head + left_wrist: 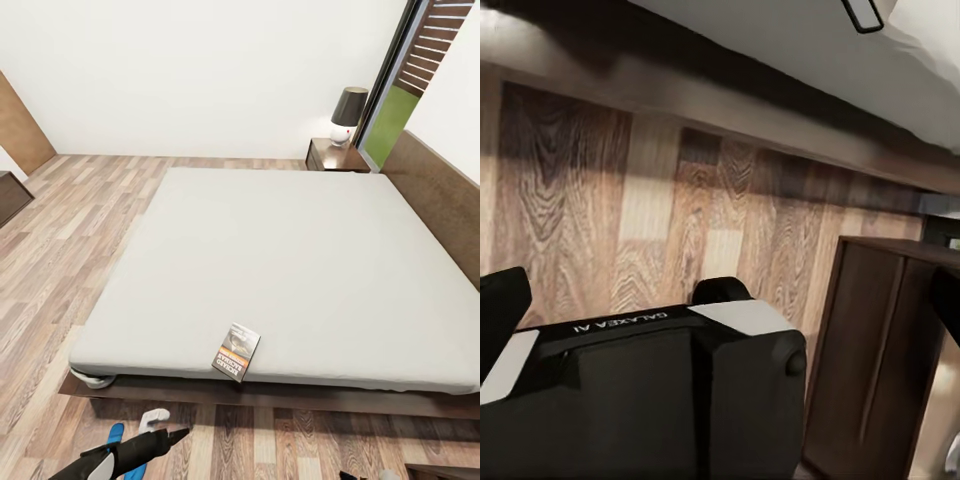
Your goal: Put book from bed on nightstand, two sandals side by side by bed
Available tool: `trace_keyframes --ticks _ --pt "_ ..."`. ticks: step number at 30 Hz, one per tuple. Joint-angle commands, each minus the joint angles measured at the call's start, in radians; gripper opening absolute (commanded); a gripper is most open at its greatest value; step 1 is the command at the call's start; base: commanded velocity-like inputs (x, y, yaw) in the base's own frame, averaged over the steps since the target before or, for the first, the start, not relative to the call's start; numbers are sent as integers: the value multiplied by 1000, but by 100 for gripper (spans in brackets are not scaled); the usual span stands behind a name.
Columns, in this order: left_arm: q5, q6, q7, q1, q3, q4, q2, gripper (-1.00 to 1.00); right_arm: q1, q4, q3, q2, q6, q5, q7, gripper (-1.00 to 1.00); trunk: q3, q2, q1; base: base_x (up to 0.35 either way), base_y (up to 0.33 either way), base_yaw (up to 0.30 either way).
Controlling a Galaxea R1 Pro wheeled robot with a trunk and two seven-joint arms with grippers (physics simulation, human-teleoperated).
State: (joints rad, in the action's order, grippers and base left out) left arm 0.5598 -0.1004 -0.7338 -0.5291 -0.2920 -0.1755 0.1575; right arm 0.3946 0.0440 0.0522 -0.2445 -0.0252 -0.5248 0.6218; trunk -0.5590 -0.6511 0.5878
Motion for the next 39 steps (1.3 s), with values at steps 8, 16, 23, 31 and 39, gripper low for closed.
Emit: trace_keyframes --ticks 8,16,23,31,39 --pt "11 20 -3 0 -3 30 1 100 0 202 2 209 -13 1 3 100 -1 -1 0 0 0 0" --pt "13 22 -5 0 -4 31 -1 100 1 235 0 308 -13 -1 8 100 -1 -1 0 0 0 0" --pt "15 22 -6 0 -5 32 -3 100 2 323 0 347 -16 -2 10 100 -1 -1 0 0 0 0" --pt "16 22 -5 0 -5 33 -4 100 3 393 -1 366 -19 -46 11 100 -1 -1 0 0 0 0" --pt "18 21 -9 0 -5 34 -4 100 3 406 -5 374 -21 -88 19 100 -1 -1 0 0 0 0"
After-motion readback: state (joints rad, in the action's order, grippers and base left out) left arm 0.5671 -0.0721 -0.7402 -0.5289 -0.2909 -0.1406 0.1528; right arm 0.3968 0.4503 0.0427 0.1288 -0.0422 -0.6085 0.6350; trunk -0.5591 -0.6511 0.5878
